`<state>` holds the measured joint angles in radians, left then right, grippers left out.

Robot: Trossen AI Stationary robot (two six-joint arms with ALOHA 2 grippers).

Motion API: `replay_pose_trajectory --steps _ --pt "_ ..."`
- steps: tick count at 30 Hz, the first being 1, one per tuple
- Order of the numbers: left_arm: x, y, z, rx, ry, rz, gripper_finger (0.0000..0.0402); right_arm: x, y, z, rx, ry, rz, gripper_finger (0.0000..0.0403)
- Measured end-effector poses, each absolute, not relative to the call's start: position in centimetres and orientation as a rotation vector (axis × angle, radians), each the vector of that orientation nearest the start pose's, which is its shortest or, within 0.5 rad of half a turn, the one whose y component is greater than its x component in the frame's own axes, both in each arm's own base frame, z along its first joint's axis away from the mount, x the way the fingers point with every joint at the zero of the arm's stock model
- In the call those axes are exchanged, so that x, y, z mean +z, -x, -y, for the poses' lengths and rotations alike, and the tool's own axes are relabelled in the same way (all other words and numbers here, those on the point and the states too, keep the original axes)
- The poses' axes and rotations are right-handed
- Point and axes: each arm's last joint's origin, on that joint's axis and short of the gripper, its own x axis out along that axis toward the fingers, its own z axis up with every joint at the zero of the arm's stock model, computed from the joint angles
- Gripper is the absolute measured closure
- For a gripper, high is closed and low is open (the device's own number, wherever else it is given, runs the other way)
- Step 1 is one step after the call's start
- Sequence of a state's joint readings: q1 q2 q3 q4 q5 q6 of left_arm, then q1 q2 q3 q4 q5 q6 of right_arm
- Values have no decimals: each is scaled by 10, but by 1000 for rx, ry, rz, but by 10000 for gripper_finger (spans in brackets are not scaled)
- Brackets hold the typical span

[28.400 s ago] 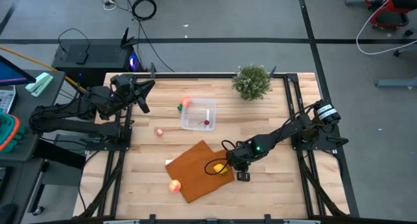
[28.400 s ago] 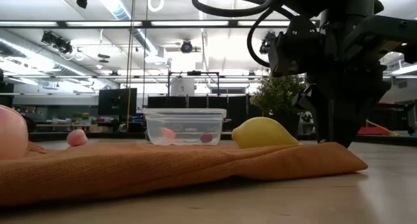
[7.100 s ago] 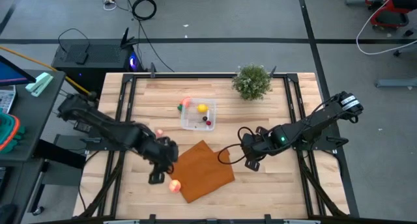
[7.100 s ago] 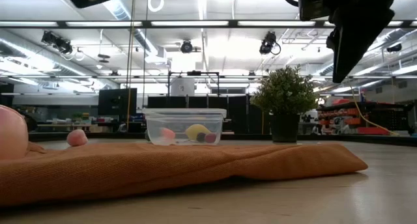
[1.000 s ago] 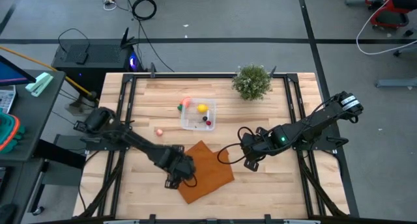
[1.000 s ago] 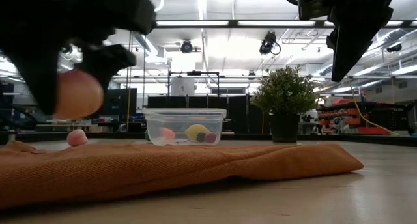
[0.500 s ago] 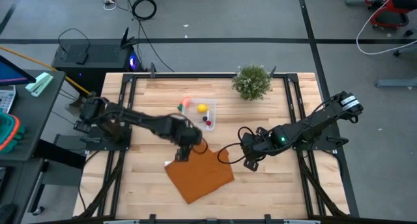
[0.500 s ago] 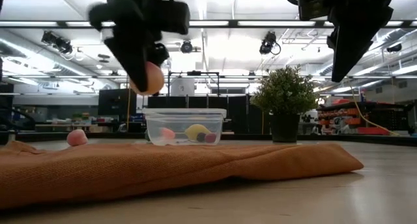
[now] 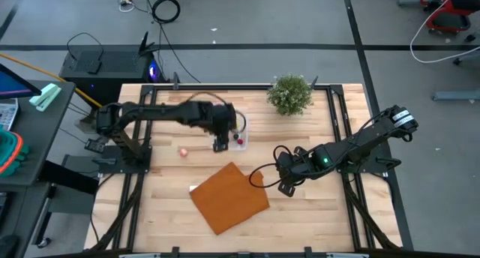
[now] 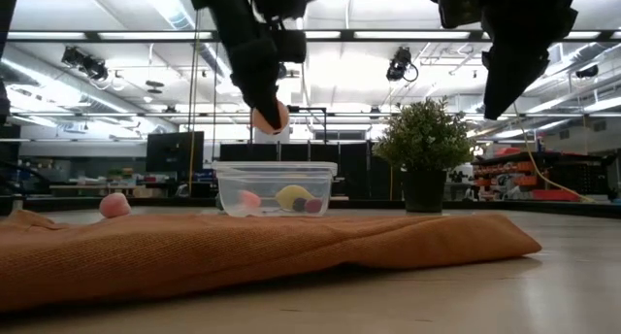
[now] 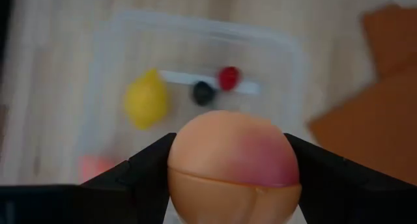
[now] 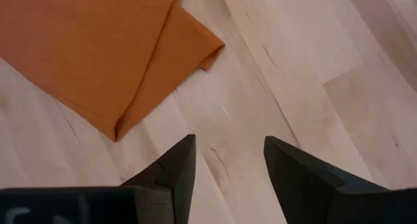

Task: Pick and placing Produce into tupperware
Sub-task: Put the bottom pink peach into the transparent bin

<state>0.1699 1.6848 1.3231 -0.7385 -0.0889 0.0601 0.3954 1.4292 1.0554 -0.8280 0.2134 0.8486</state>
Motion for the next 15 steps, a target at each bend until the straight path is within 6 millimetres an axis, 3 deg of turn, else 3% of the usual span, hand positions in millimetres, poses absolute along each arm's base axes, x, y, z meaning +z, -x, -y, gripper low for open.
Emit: replay_pose_trajectory --steps 8,15 --pt "245 -329 -111 310 168 -1095 131 242 -251 -97 -344 -408 -1088 251" --pt "214 -341 -117 244 174 -1178 130 243 -254 -91 -369 -426 -1069 251"
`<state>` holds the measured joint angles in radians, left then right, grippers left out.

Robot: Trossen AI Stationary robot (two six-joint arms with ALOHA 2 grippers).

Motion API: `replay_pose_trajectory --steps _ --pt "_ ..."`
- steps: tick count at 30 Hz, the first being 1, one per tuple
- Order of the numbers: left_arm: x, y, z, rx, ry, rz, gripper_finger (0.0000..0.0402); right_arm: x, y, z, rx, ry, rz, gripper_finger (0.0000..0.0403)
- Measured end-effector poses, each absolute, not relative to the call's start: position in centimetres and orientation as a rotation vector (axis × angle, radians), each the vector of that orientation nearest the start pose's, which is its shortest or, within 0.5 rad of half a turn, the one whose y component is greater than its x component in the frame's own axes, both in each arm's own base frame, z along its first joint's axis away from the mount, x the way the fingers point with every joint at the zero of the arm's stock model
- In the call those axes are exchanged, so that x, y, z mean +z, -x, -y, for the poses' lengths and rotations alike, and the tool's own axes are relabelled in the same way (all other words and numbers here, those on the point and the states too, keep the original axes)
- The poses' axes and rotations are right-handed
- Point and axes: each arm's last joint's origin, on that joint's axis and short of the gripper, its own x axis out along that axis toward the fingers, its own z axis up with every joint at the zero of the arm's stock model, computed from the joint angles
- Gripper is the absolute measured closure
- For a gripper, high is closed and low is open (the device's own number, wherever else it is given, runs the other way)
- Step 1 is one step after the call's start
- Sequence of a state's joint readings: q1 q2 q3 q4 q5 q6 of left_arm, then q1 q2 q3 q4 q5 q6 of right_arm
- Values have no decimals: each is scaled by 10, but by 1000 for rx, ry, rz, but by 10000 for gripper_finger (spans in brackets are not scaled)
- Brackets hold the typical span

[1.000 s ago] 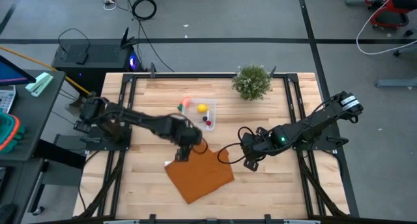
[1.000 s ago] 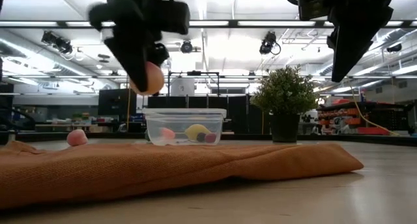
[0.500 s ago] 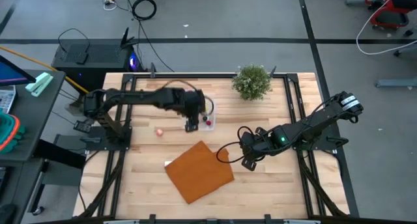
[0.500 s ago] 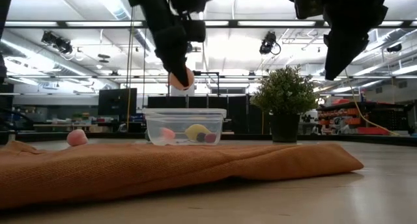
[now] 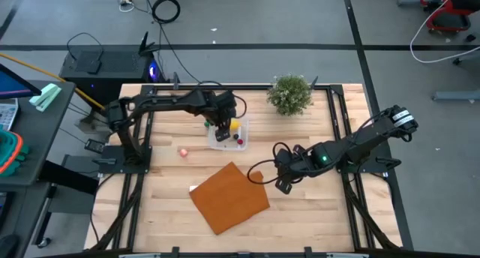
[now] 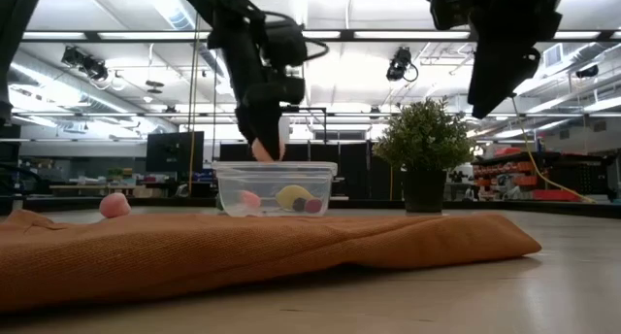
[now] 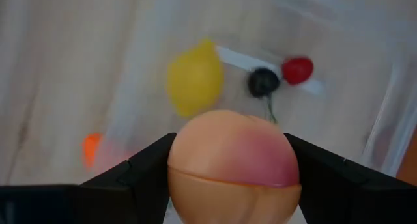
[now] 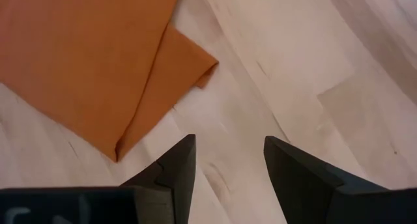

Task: Pick and placing Produce into tupperware
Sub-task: Put the bottom pink peach into the transparent bin

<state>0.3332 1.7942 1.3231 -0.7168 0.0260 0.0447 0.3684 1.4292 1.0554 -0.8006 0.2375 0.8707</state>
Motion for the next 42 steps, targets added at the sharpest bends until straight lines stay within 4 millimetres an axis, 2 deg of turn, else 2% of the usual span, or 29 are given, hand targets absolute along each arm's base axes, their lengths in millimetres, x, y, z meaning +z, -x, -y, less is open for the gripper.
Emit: replay_pose_trajectory --steps 8,17,42 --pt "188 -346 -113 83 11 -1294 128 243 -258 -84 -386 -449 -1054 251" --pt "171 -346 -120 36 -21 -1362 127 243 -258 -84 -386 -449 -1054 251" --pt "170 -348 -126 62 -116 -1347 132 243 -258 -85 -384 -455 -1053 251"
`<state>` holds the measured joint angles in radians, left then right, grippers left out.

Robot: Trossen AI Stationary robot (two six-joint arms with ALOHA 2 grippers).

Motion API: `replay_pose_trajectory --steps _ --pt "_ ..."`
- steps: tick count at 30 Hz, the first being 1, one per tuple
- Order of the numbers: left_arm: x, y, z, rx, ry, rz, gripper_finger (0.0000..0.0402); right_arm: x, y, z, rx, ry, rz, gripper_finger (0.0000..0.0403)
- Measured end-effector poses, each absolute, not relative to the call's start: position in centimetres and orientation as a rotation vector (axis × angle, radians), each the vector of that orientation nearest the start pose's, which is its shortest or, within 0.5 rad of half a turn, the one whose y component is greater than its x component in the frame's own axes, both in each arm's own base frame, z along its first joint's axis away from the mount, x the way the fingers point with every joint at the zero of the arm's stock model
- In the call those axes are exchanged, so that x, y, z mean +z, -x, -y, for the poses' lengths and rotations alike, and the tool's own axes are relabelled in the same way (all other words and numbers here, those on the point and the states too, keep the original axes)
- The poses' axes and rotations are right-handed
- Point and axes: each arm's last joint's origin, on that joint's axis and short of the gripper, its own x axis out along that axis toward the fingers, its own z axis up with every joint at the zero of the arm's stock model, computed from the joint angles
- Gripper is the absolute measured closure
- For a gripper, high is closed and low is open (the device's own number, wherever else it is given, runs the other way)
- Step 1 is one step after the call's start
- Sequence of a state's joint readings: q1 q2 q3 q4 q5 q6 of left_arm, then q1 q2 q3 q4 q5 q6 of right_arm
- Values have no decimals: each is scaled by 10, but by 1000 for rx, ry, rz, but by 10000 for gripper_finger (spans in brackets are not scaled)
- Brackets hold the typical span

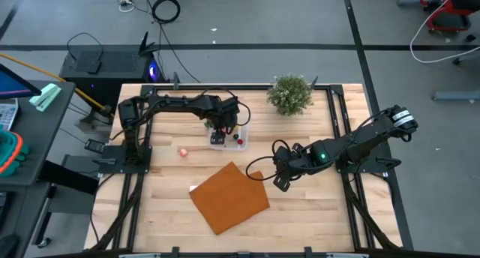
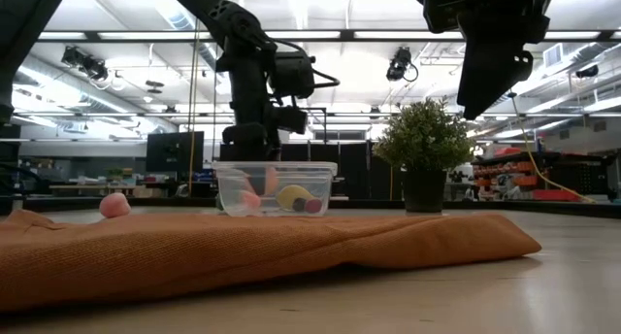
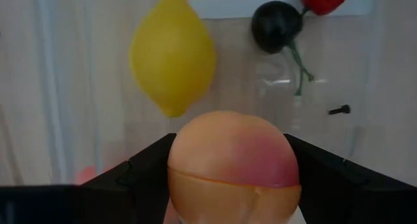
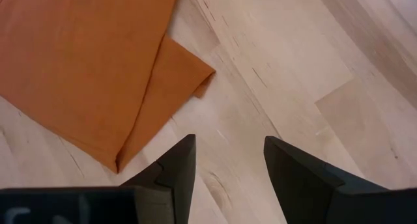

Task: Pick and placing Produce into tupperware
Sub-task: Put the bottom pink peach into the transparent bin

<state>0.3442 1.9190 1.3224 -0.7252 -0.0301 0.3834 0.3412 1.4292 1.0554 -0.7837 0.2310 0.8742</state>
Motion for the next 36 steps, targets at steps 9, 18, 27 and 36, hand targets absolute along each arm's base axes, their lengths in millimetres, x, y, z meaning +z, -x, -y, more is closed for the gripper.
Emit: replay_pose_trajectory --steps 9,18,27,36 --pt "170 -345 -134 103 -58 -1350 129 243 -258 -85 -383 -455 -1053 251" --pt "170 -344 -137 103 -39 -1337 130 243 -258 -85 -383 -454 -1053 251" --pt "170 -344 -138 103 -35 -1336 126 243 -258 -85 -383 -453 -1053 251" --pt "170 -346 -138 89 -22 -1306 125 243 -258 -85 -383 -453 -1053 251"
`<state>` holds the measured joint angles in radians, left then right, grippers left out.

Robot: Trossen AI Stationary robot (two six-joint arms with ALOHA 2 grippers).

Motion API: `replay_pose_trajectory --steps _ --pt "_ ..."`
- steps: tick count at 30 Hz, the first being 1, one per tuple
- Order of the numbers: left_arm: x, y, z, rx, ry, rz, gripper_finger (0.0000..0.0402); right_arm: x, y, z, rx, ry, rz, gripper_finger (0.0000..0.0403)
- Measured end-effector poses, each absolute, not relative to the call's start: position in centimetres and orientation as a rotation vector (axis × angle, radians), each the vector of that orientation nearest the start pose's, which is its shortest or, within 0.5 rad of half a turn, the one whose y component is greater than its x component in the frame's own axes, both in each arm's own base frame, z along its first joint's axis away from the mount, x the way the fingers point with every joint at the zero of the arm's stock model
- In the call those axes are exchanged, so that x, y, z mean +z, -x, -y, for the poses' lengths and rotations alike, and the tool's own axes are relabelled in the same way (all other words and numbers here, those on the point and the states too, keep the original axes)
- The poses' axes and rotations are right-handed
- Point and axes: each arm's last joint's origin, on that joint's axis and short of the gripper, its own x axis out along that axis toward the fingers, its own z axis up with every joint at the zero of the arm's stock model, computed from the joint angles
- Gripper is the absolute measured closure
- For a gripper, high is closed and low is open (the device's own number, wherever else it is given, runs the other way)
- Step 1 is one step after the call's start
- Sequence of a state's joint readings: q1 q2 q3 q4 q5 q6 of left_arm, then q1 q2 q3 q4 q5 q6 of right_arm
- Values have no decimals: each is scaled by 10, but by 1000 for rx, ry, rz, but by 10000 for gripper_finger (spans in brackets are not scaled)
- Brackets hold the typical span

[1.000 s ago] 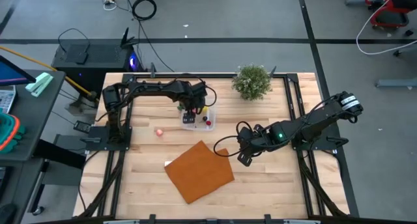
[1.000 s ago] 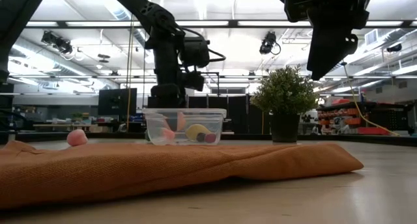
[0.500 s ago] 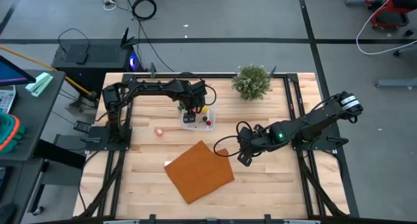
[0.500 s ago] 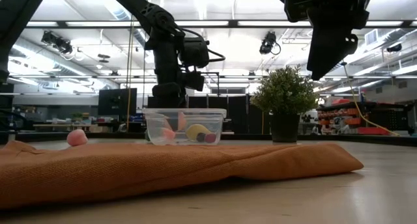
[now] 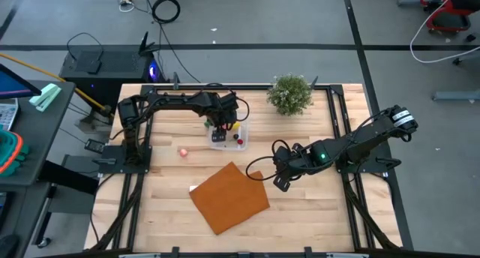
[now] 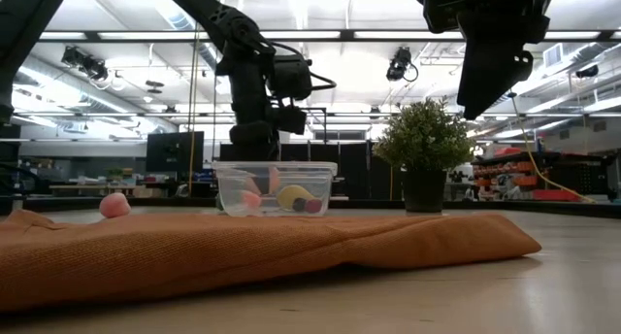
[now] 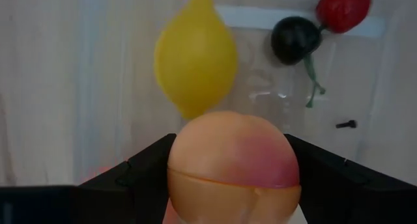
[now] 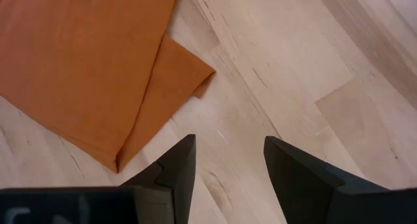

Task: Pick and placing Produce into tupperware
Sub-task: Put the bottom pink peach into the transparent bin

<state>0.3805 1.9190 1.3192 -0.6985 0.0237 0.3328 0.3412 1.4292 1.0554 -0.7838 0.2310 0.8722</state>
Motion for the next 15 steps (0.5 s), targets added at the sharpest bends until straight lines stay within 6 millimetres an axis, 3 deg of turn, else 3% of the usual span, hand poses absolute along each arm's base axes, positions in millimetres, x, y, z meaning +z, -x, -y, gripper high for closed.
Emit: replay_pose_trajectory --steps 15 --pt "155 -339 -134 86 -26 -1337 126 244 -258 -85 -380 -457 -1047 251"
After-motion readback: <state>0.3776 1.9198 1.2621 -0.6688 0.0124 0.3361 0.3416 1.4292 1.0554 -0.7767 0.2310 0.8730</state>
